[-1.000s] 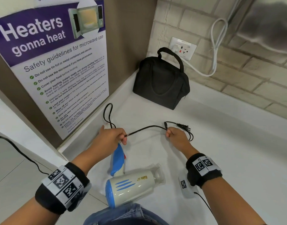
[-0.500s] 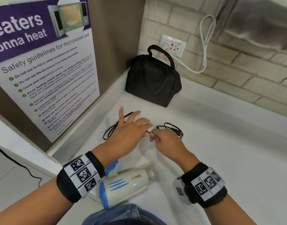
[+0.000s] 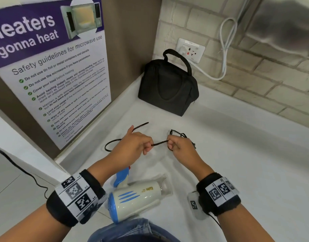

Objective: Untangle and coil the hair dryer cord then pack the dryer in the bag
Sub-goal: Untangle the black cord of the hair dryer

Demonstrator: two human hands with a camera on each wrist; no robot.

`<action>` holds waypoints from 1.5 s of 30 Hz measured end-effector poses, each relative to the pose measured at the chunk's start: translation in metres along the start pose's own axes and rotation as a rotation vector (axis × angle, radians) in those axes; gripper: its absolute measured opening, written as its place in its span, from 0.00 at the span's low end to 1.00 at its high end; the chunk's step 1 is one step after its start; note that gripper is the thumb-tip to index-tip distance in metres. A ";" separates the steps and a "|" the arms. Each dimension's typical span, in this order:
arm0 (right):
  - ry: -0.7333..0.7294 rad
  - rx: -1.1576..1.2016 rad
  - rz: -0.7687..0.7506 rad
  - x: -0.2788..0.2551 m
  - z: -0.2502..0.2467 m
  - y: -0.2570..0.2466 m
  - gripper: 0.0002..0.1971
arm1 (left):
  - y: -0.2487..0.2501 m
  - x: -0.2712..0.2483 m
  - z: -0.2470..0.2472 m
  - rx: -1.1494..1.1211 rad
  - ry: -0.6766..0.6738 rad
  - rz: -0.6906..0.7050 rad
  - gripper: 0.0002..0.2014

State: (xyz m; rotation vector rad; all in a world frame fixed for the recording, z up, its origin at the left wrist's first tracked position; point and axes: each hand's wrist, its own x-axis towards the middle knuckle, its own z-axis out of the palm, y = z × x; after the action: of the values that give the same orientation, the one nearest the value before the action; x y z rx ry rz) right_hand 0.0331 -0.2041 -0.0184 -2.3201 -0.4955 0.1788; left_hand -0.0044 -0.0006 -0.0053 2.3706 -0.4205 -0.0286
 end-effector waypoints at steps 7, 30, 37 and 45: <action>-0.030 0.053 0.077 0.006 0.002 0.015 0.20 | -0.015 -0.008 -0.011 -0.082 0.023 -0.118 0.14; -0.096 0.006 0.281 0.014 0.007 0.043 0.15 | -0.020 0.006 -0.019 0.405 -0.161 -0.303 0.29; -0.273 0.001 0.219 0.013 -0.024 0.002 0.15 | 0.023 0.032 0.013 0.590 -0.273 -0.103 0.19; -0.473 0.187 0.205 0.007 -0.051 -0.023 0.27 | 0.023 0.028 0.003 0.285 0.024 0.037 0.12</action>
State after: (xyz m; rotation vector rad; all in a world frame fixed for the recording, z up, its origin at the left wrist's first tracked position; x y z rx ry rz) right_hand 0.0461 -0.2195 0.0340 -2.1357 -0.4449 0.8498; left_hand 0.0147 -0.0272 0.0108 2.6392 -0.4838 0.0819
